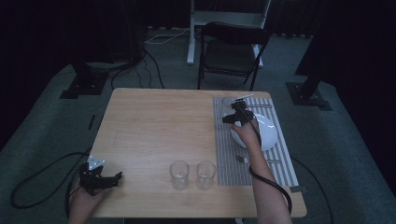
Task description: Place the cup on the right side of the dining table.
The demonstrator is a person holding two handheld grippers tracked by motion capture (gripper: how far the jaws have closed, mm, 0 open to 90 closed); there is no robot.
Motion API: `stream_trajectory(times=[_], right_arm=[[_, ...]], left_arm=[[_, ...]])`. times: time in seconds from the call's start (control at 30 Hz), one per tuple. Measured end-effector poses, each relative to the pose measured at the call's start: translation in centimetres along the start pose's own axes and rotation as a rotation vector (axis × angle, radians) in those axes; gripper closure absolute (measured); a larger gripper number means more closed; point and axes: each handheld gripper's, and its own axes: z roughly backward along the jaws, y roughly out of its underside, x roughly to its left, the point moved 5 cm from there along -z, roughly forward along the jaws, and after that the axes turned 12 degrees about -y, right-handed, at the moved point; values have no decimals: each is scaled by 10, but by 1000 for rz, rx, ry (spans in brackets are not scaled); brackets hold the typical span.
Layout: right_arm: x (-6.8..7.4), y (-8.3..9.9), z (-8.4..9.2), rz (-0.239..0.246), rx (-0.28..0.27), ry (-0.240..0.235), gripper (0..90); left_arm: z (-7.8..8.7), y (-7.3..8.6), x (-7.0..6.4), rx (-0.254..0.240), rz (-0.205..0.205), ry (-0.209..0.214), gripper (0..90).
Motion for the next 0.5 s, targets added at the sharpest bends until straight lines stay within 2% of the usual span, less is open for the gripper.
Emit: stream_trajectory(times=[0.07, 0.5], right_arm=[[1, 4, 3, 5, -6, -17, 174], [7, 32, 20, 47, -23, -26, 177]], left_arm=[[0, 0, 0, 0, 0, 0, 2], [0, 0, 0, 0, 1, 0, 2]])
